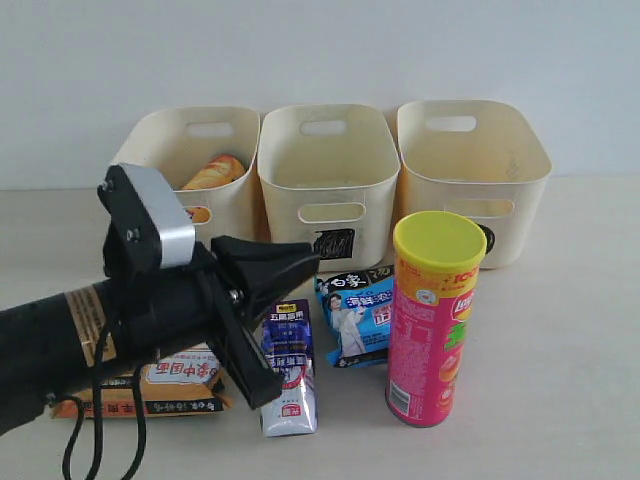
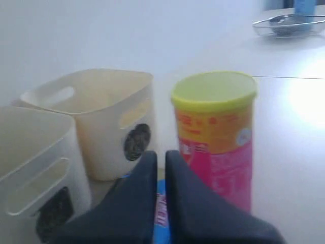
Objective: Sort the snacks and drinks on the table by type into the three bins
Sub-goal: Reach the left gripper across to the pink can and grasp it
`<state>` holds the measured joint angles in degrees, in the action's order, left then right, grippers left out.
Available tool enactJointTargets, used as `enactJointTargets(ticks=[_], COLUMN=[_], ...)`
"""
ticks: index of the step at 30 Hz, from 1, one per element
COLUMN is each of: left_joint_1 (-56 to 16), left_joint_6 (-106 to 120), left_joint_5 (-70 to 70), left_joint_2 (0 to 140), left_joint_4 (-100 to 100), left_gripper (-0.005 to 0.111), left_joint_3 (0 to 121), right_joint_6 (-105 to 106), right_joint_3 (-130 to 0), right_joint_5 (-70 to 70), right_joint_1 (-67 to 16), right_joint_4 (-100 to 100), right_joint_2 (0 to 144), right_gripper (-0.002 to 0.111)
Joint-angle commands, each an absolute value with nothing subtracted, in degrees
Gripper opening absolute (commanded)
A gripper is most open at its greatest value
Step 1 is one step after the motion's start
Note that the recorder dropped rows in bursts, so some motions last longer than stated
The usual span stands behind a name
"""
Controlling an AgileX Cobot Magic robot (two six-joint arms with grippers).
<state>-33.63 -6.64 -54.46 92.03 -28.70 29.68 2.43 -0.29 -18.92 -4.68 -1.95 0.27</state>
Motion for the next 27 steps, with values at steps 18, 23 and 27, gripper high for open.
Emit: enactJointTargets(ticks=[18,23,27], left_joint_1=[-34.0,-34.0,-34.0], left_joint_6=[-12.3,-16.7,-17.7], left_joint_5=[-67.3,-67.3,-66.8], left_joint_2=[107.5,109.9,112.3], left_joint_4=[-39.9,-39.7,-39.7], left_gripper=[0.11,0.11,0.11], left_joint_3=[34.5,38.4,41.3], right_joint_6=[2.5,2.5,2.5], right_joint_3=[0.0,0.0,0.0], right_joint_5=[-18.4,-18.4,-18.4], right_joint_1=[-4.6,-4.6,-4.6], right_joint_4=[-1.8,-1.8,-1.8], right_joint_2=[0.0,0.0,0.0], right_gripper=[0.0,0.0,0.0])
